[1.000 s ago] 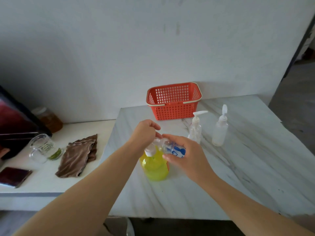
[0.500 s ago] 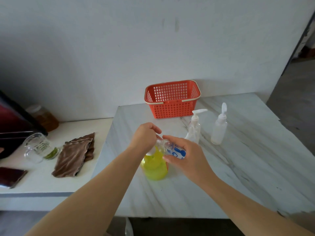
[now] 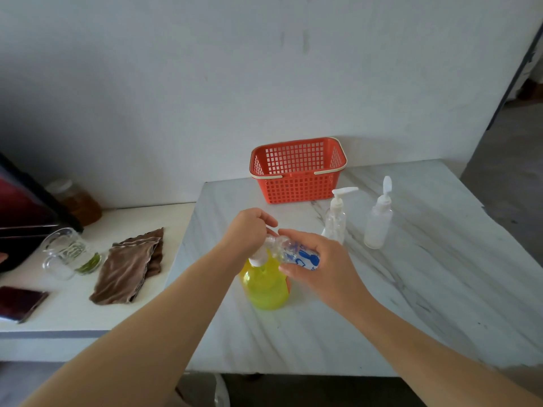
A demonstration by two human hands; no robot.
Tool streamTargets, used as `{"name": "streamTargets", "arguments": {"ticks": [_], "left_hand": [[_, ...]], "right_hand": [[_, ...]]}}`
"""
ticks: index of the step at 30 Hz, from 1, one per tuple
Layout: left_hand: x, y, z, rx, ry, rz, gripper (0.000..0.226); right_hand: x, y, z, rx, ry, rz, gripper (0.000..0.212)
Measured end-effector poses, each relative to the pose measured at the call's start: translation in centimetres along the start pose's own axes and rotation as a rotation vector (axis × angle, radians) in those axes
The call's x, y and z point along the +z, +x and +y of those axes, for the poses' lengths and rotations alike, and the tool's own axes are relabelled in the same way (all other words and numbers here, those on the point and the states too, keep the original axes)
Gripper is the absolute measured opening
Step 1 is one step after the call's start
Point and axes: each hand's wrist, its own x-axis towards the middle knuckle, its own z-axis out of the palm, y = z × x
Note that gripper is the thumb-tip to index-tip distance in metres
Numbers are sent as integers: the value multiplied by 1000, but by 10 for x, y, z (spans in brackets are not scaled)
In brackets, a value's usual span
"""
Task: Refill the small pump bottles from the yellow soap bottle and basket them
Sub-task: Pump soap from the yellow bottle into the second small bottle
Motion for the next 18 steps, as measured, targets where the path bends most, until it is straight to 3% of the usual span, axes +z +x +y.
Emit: {"name": "streamTargets", "arguments": {"ticks": [7, 18], "left_hand": [[8, -2, 1, 24, 73, 35, 37], [4, -3, 7, 27, -50, 36, 33]], "right_hand": [[-1, -4, 4, 18, -2, 8, 52], [-8, 1, -6, 24, 74, -38, 50]]}}
